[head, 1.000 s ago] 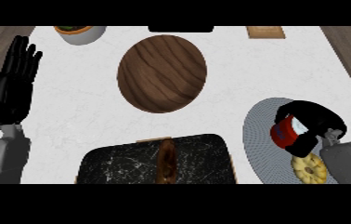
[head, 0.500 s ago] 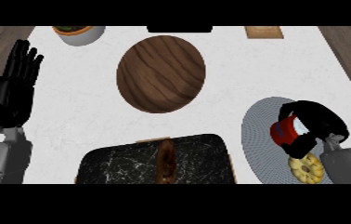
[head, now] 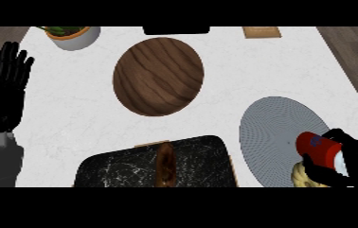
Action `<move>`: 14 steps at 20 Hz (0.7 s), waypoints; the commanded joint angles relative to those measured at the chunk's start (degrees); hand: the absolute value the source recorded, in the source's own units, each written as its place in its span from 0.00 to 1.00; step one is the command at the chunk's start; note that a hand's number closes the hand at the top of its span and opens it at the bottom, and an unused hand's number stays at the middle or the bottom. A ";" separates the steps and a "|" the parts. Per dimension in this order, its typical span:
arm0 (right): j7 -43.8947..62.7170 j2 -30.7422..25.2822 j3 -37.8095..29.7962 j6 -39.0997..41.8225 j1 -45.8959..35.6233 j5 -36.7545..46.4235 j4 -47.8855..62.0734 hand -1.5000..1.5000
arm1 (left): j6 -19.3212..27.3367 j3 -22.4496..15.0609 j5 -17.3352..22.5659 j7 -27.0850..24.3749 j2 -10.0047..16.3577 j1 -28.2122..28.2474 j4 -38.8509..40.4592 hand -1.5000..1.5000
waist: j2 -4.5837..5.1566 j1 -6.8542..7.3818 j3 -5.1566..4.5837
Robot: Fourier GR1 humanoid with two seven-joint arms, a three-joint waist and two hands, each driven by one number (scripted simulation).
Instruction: Pick the can from the placemat and place it in the bowl
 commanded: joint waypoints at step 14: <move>14.53 3.97 3.45 6.82 -1.45 0.00 -43.13 1.00 | -1.29 0.35 0.06 0.26 0.90 -2.68 1.48 0.50 | 0.51 2.00 0.34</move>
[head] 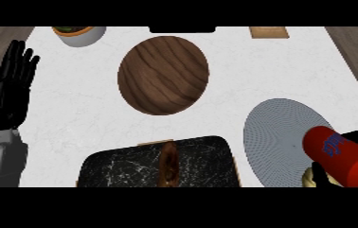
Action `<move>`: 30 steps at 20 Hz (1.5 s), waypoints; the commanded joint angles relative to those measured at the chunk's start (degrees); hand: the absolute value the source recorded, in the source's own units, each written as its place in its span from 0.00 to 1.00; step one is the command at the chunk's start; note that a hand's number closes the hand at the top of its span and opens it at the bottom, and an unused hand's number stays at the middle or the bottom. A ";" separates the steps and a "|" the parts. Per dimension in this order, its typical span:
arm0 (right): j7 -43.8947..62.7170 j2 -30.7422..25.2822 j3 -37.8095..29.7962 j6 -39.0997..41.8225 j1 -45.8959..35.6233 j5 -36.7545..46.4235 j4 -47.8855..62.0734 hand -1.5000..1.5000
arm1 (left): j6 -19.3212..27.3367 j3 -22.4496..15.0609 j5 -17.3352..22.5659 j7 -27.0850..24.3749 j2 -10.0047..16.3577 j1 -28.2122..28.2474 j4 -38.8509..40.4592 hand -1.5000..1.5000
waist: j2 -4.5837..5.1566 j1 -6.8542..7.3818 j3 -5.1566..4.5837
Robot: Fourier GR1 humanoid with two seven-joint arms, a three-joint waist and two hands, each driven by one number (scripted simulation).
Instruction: Pick the can from the placemat and place it in the bowl
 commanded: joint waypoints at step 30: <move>15.43 24.28 10.57 -11.64 -68.00 -9.46 58.50 1.00 | 0.31 -2.11 -1.64 0.92 -1.93 -3.68 0.60 0.50 | 0.68 2.04 0.11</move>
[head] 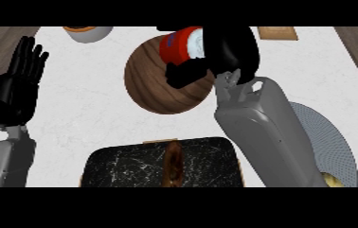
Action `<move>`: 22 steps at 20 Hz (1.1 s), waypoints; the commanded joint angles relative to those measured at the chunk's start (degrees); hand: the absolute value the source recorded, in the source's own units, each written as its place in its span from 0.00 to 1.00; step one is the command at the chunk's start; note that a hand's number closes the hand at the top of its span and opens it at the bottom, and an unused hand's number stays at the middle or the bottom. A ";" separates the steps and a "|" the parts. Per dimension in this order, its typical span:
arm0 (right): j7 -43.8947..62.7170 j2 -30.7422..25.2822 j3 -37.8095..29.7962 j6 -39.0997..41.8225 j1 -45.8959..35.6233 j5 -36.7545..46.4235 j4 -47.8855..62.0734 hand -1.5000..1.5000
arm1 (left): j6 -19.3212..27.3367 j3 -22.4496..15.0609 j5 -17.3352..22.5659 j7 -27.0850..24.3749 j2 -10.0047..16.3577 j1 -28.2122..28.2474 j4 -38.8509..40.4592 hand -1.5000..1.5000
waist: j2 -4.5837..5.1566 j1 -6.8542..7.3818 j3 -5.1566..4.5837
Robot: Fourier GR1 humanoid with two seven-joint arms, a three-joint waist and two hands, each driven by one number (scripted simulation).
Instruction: Pick the can from the placemat and place it in the bowl
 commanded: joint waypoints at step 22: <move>-16.69 0.38 6.31 -53.24 -2.57 -15.40 39.92 0.00 | -0.97 0.21 0.31 0.86 -0.12 -1.74 1.17 0.50 | 0.40 1.26 0.11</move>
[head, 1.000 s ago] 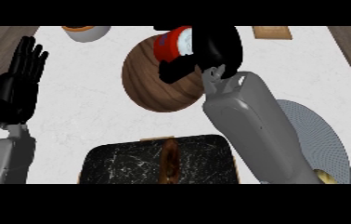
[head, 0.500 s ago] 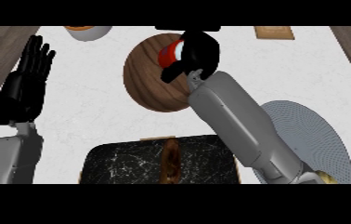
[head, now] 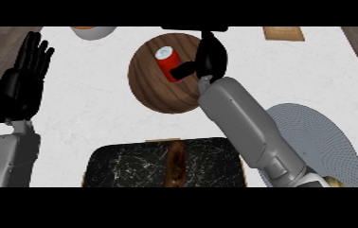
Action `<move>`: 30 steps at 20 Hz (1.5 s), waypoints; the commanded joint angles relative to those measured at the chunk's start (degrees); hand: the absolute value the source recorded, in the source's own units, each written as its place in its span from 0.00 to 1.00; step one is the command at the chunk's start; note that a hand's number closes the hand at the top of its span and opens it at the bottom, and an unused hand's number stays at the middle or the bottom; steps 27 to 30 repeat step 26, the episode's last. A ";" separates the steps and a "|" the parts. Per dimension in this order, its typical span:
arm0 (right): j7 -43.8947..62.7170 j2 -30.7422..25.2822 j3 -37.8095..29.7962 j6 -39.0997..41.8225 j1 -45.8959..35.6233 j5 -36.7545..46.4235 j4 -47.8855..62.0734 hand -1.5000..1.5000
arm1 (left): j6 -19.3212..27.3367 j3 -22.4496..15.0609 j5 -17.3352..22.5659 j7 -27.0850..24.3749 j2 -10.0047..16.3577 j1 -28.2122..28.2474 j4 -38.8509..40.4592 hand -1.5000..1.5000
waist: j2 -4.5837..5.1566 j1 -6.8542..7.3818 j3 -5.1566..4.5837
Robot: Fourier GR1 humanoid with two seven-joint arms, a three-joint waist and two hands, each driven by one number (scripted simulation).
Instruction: Pick the can from the placemat and place it in the bowl
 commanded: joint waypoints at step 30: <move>-26.27 -19.63 -14.56 -11.49 51.69 -19.82 -51.24 0.00 | 1.32 2.39 -0.37 1.59 0.63 2.58 -2.22 0.50 | -0.92 -4.09 0.02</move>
